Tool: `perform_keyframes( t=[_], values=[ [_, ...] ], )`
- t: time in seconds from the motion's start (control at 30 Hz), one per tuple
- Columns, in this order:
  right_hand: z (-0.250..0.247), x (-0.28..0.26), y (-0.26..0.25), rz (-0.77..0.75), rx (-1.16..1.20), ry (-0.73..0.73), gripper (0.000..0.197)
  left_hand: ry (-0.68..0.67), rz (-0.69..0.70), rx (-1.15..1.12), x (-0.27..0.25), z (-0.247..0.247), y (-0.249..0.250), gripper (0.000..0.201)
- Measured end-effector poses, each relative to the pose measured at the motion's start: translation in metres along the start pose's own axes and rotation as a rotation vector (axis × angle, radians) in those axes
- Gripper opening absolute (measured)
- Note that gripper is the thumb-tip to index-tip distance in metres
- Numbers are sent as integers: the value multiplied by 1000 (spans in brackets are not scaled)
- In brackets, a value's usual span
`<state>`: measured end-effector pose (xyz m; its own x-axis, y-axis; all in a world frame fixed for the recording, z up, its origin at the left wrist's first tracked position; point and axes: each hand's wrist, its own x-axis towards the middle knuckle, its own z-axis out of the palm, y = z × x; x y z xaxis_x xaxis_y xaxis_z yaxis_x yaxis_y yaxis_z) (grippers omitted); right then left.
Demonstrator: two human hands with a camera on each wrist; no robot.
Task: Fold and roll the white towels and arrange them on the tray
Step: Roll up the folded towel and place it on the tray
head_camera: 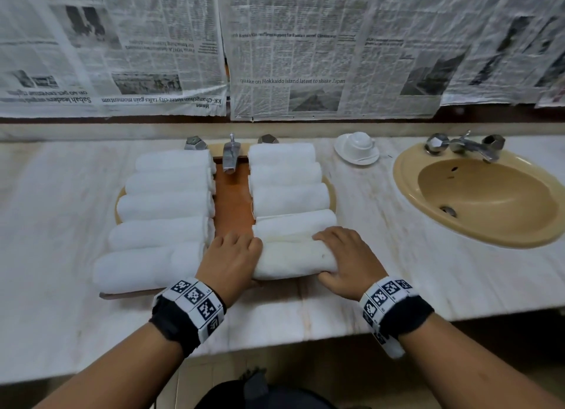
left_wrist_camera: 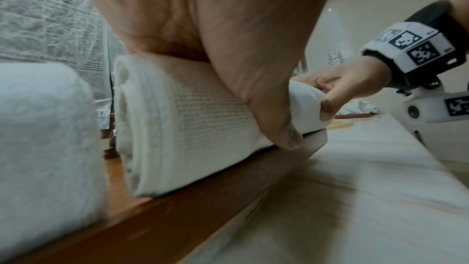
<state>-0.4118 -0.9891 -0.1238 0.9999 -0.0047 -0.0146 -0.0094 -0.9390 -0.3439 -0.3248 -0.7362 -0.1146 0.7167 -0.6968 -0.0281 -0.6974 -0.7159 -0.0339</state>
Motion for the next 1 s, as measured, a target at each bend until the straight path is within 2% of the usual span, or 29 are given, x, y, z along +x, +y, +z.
perform_keyframes(
  t=[0.13,0.2,0.3,0.6,0.8,0.87,1.0],
  values=[
    [-14,5,-3,-31,-84,-60,81,-4,-26,22,-6,0,2,74],
    [-20,10,-7,2,-108,-103,94,-11,-39,16,-8,-1,3,74],
    [-23,20,-15,47,-164,-148,101,-43,-51,14,-11,-3,1,77],
    [-29,40,-31,110,-262,-243,108,-196,6,16,4,-15,-7,72],
    [-22,37,-28,80,-245,-292,121,-333,68,43,22,-18,-19,73],
    [-19,31,-20,29,-221,-228,114,-371,84,20,27,-16,-25,74],
    [-12,16,7,-46,-90,-140,86,-450,91,-32,35,-11,-33,81]
  ],
)
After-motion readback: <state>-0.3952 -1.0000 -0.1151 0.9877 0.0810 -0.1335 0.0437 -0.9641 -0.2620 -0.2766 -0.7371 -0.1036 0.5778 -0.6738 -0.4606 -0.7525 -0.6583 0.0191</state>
